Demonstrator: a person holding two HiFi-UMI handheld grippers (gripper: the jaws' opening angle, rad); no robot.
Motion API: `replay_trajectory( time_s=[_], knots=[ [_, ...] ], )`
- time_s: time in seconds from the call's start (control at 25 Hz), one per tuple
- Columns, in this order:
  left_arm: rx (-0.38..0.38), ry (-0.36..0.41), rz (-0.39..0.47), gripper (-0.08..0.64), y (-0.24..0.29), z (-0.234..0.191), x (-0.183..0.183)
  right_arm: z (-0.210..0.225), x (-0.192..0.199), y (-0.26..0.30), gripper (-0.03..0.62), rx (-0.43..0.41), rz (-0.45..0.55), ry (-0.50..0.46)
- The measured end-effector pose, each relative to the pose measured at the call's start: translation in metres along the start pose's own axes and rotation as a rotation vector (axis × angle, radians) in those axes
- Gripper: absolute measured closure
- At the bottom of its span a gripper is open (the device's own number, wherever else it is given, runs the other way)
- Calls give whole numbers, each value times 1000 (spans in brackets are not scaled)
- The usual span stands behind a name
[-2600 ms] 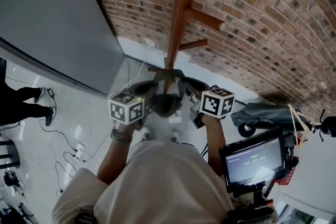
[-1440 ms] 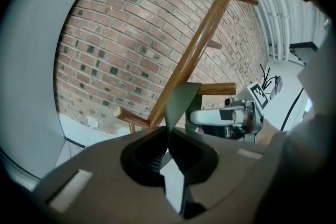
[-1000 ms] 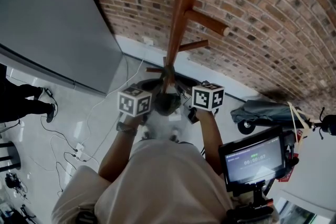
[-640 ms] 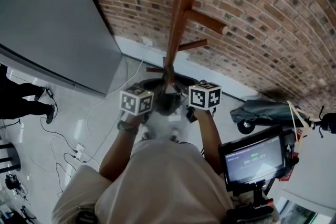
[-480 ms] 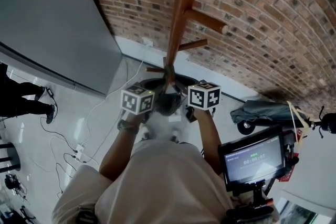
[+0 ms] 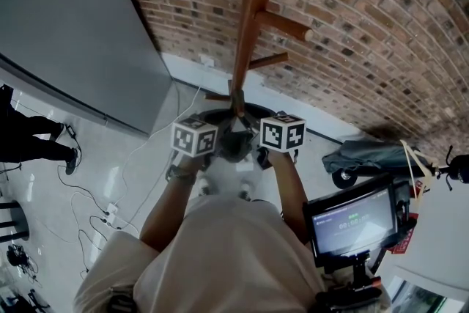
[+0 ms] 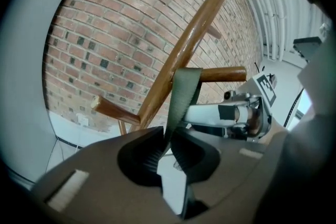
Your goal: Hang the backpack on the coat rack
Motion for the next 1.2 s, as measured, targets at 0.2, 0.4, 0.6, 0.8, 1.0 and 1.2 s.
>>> replay_trajectory(
  time_s=[0.2, 0.4, 0.6, 0.8, 1.0, 1.2],
  knots=[
    [-10, 37, 10, 483, -4, -2, -3, 0, -4, -8, 476, 19, 30, -17],
    [-13, 86, 21, 479, -12, -1, -9, -1, -4, -14, 477, 22, 44, -19],
    [-64, 157, 42, 483, -24, 1, -14, -9, -12, -25, 486, 46, 65, -74],
    [-120, 234, 99, 525, -43, 4, -35, -24, -32, -42, 508, 81, 105, -165],
    [-150, 301, 159, 560, -63, 14, -58, -51, -57, -59, 574, 80, 178, -244],
    [-176, 369, 259, 560, -88, 31, -89, -83, -81, -73, 589, 61, 226, -349]
  ],
)
Point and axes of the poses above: the fingertips, and each gripper's own axes: y forward along the fingers, z to its right, x out of its underside, the point moved 3 cm from there along -y, backward along the fingers, and after that the axes turned 10 degrees about -x, right-handed, at the moved point
